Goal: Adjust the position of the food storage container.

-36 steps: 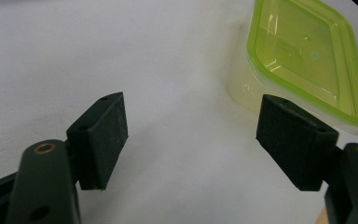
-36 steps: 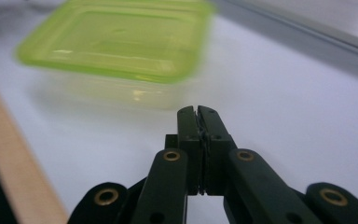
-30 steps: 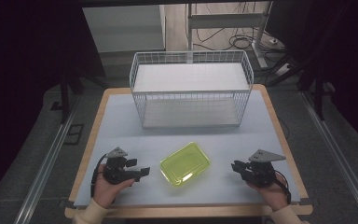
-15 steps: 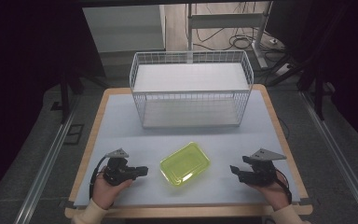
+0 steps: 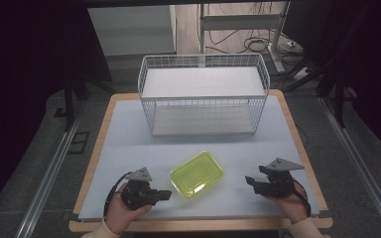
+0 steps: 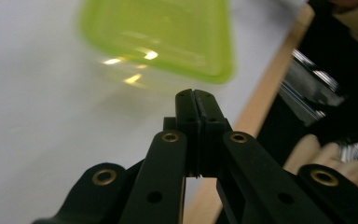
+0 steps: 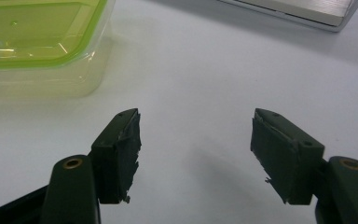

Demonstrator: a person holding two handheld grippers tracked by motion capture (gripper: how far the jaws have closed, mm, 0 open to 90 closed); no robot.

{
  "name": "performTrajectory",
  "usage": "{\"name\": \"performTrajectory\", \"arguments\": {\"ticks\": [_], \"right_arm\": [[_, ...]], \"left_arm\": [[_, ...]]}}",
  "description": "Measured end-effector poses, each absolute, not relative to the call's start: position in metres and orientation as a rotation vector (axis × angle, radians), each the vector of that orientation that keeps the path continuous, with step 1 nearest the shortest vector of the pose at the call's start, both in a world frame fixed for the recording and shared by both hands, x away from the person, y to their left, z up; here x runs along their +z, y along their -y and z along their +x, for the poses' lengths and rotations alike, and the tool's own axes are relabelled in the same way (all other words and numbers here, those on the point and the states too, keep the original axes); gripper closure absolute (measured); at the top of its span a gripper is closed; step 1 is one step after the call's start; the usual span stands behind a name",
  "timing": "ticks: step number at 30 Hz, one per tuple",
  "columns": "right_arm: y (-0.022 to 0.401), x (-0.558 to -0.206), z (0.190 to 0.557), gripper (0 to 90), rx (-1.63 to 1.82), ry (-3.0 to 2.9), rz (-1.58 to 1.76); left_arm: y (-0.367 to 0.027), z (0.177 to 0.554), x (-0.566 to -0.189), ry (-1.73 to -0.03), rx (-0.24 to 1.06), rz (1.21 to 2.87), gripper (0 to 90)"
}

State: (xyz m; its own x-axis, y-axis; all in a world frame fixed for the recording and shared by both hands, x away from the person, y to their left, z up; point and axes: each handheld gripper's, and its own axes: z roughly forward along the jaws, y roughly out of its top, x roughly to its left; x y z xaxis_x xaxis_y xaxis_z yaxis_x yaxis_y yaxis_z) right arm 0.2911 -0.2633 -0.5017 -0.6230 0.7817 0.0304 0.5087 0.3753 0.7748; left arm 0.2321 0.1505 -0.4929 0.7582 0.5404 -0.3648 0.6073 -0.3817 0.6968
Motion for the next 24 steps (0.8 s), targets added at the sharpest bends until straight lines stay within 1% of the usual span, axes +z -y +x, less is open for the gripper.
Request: {"name": "performTrajectory", "arguments": {"ticks": [6,12,14,16,20,24], "right_arm": [[0.262,-0.502,0.291,33.4,1.105,-2.299,1.129],[0.262,-0.503,0.292,33.3,1.102,-2.296,1.130],[0.262,-0.503,0.291,32.9,1.099,-2.293,1.129],[0.263,-0.503,0.291,32.8,1.105,-2.289,1.132],[0.264,-0.502,0.291,32.8,1.105,-2.288,1.130],[0.265,-0.502,0.291,32.8,1.109,-2.282,1.137]], "left_arm": [[-0.115,0.232,-0.490,-0.770,-0.122,2.128,89.4],[-0.091,0.236,-0.493,-0.746,-0.122,2.171,89.4],[-0.082,0.237,-0.495,-0.733,-0.118,2.197,89.4],[-0.071,0.237,-0.500,-0.723,-0.075,2.248,89.4],[-0.072,0.238,-0.502,-0.742,-0.067,2.259,89.5],[-0.082,0.241,-0.504,-0.778,-0.061,2.248,89.6]]}}
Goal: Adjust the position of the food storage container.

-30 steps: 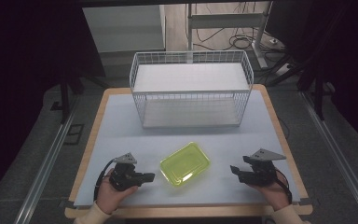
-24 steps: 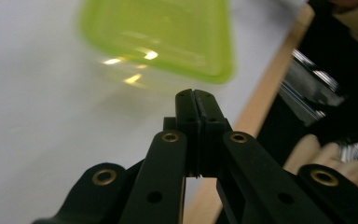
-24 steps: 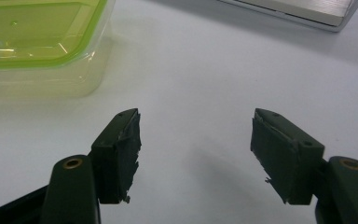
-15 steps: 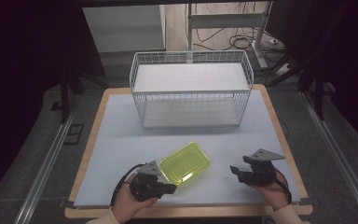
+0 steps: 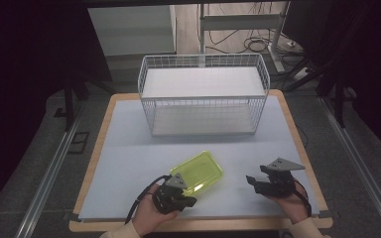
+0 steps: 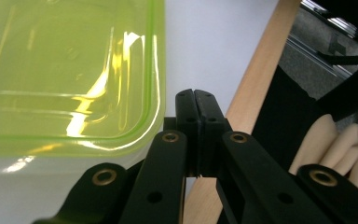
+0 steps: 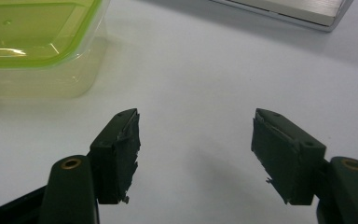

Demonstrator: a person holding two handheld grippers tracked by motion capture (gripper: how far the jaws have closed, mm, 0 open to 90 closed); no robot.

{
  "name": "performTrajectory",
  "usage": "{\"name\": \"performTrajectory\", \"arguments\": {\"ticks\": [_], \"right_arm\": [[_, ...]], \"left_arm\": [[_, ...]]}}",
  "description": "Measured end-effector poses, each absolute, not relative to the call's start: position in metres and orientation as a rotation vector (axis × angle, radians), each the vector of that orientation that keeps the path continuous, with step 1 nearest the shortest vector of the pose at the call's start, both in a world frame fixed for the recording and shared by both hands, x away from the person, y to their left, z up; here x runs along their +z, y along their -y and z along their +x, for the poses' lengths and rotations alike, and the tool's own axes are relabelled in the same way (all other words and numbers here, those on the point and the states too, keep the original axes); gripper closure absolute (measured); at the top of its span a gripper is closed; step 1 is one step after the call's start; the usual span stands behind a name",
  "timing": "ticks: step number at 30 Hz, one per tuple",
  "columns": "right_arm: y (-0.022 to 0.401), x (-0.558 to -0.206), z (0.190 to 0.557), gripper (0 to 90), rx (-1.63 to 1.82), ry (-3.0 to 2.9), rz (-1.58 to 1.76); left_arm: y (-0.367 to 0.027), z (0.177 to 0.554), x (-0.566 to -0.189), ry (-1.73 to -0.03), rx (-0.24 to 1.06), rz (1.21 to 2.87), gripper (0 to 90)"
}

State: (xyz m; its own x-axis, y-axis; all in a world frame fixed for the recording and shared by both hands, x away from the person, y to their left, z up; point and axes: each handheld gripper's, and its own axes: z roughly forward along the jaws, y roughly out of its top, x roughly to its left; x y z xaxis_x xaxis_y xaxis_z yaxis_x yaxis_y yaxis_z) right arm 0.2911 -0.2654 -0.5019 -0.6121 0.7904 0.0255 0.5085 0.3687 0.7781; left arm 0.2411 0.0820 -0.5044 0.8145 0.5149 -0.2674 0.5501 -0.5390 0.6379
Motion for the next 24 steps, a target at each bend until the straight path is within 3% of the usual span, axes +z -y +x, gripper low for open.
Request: {"name": "performTrajectory", "arguments": {"ticks": [10,24], "right_arm": [[0.265,-0.501,0.291,32.6,1.116,-2.282,1.130],[0.264,-0.501,0.290,32.3,1.115,-2.292,1.122]], "left_arm": [[-0.113,0.251,-0.505,-0.866,-0.030,2.212,89.5],[-0.127,0.261,-0.508,-0.926,-0.016,2.192,89.4]]}}
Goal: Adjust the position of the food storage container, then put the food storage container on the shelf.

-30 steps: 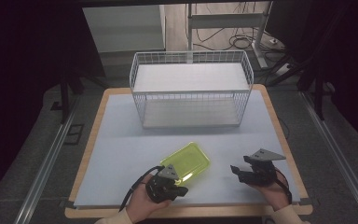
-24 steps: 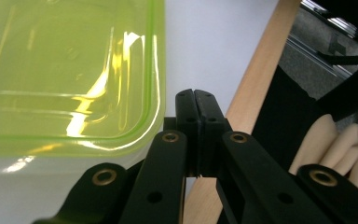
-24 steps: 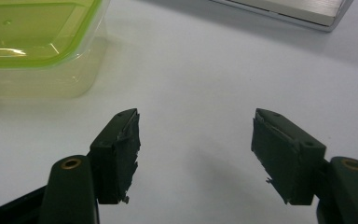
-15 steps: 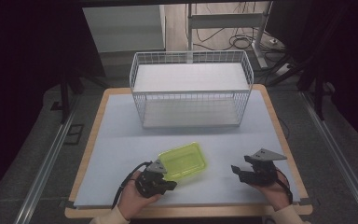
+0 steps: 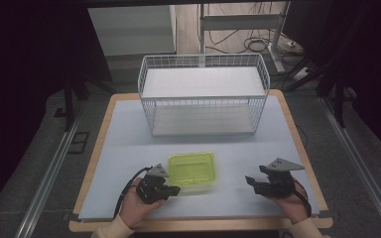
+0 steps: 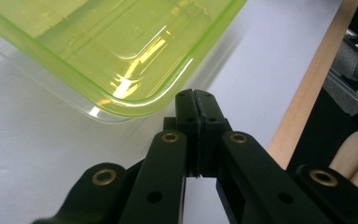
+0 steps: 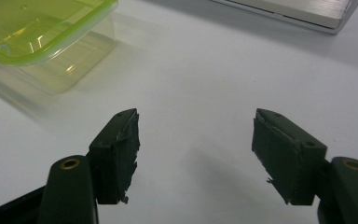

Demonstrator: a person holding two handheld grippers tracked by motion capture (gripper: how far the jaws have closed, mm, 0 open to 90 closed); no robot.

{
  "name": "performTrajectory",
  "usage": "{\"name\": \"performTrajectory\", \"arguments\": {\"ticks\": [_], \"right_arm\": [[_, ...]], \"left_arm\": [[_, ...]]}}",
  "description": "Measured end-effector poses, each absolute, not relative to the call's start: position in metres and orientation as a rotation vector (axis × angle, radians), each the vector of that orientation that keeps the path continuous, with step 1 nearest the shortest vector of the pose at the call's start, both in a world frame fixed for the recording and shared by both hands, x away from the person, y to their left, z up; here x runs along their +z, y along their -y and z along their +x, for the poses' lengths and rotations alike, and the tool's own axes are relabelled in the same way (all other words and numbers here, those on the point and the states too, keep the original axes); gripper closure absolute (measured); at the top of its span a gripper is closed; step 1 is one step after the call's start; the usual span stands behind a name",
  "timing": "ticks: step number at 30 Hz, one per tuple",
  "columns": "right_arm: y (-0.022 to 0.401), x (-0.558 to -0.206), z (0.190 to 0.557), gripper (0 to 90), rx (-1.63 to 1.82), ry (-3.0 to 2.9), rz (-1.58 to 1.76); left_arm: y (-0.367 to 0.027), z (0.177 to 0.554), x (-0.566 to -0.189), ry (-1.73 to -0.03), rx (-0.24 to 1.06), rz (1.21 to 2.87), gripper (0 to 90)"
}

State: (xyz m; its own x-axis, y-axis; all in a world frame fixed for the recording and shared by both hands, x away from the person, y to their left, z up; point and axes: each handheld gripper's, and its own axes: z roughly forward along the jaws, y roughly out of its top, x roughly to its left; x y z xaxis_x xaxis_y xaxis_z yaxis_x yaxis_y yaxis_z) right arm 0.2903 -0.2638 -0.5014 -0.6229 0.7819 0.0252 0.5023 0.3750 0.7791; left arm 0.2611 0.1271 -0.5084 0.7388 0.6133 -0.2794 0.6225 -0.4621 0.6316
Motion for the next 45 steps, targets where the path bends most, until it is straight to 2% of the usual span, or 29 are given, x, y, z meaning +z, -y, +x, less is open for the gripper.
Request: {"name": "performTrajectory", "arguments": {"ticks": [9,15,17,19,20,22,23,25,39,40,41,45], "right_arm": [[0.264,-0.502,0.291,31.9,1.116,-2.295,1.119],[0.264,-0.501,0.290,30.8,1.128,-2.299,1.111],[0.263,-0.502,0.291,29.5,1.126,-2.302,1.103],[0.262,-0.502,0.291,28.5,1.120,-2.299,1.104],[0.262,-0.502,0.291,27.8,1.110,-2.290,1.107],[0.263,-0.502,0.291,26.0,1.108,-2.274,1.121],[0.263,-0.502,0.291,26.0,1.108,-2.274,1.121],[0.263,-0.502,0.291,25.6,1.110,-2.272,1.123],[0.256,-0.502,0.293,22.6,1.221,-2.322,1.168],[0.256,-0.502,0.293,22.9,1.222,-2.321,1.171],[0.255,-0.501,0.293,27.0,1.223,-2.346,1.174],[0.254,-0.499,0.294,27.5,1.231,-2.364,1.198]], "left_arm": [[-0.131,0.258,-0.503,-0.902,-0.053,2.143,88.6],[-0.150,0.254,-0.477,-0.900,0.040,2.031,84.7],[-0.165,0.258,-0.475,-0.981,0.104,1.929,76.6],[-0.170,0.259,-0.476,-1.027,0.118,1.885,59.4],[-0.174,0.261,-0.478,-1.060,0.123,1.855,59.4],[-0.181,0.268,-0.484,-1.137,0.105,1.825,36.8],[-0.181,0.268,-0.484,-1.137,0.105,1.825,34.6],[-0.185,0.272,-0.488,-1.143,0.043,1.799,33.6],[-0.189,0.278,-0.494,-1.161,0.022,1.810,32.0],[-0.189,0.278,-0.494,-1.163,0.018,1.811,31.8],[-0.189,0.278,-0.494,-1.163,0.016,1.812,31.6],[-0.188,0.279,-0.494,-1.167,0.017,1.815,28.6]]}}
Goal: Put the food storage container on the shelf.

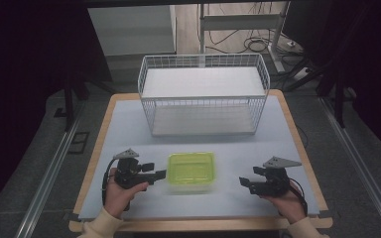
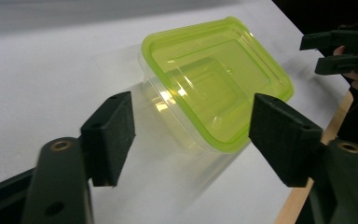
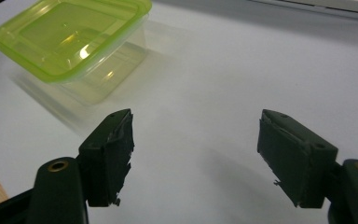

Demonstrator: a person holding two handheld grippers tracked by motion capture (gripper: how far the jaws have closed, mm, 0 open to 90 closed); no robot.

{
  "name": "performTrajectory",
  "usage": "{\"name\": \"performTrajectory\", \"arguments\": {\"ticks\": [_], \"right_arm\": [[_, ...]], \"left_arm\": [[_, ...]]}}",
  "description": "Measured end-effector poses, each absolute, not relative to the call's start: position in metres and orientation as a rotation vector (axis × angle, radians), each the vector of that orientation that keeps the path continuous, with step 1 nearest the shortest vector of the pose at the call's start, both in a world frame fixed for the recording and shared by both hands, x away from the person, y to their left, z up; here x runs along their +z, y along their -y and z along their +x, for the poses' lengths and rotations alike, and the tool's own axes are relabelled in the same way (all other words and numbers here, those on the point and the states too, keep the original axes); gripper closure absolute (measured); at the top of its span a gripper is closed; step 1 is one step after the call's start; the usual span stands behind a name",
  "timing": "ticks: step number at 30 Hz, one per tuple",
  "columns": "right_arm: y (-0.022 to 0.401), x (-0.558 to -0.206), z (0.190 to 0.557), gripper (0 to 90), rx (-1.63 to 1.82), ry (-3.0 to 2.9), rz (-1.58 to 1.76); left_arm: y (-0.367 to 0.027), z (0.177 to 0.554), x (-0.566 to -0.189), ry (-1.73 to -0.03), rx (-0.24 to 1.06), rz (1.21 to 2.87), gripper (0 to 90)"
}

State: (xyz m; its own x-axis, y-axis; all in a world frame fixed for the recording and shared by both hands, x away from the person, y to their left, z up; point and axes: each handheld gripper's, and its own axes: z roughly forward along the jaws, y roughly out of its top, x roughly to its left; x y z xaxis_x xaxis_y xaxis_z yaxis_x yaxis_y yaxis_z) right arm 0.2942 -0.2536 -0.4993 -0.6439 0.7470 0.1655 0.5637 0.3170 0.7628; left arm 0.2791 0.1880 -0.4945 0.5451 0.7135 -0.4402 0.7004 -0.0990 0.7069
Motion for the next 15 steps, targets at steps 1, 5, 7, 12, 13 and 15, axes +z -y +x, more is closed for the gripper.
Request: {"name": "performTrajectory", "arguments": {"ticks": [1,5,7,12,13,15], "right_arm": [[0.253,-0.499,0.295,27.9,1.235,-2.371,1.206],[0.250,-0.497,0.297,29.7,1.279,-2.391,1.242],[0.246,-0.494,0.300,32.5,1.338,-2.401,1.284],[0.238,-0.491,0.309,35.4,1.436,-2.434,1.353],[0.235,-0.490,0.311,36.2,1.455,-2.437,1.357],[0.230,-0.488,0.315,37.2,1.477,-2.445,1.373]], "left_arm": [[-0.188,0.279,-0.494,-1.164,0.011,1.814,28.8],[-0.187,0.281,-0.493,-1.156,-0.019,1.817,29.7],[-0.186,0.286,-0.494,-1.160,-0.101,1.771,30.6],[-0.185,0.290,-0.490,-1.160,-0.142,1.742,30.8],[-0.186,0.291,-0.490,-1.161,-0.154,1.731,30.9],[-0.188,0.296,-0.492,-1.176,-0.199,1.710,31.2]]}}
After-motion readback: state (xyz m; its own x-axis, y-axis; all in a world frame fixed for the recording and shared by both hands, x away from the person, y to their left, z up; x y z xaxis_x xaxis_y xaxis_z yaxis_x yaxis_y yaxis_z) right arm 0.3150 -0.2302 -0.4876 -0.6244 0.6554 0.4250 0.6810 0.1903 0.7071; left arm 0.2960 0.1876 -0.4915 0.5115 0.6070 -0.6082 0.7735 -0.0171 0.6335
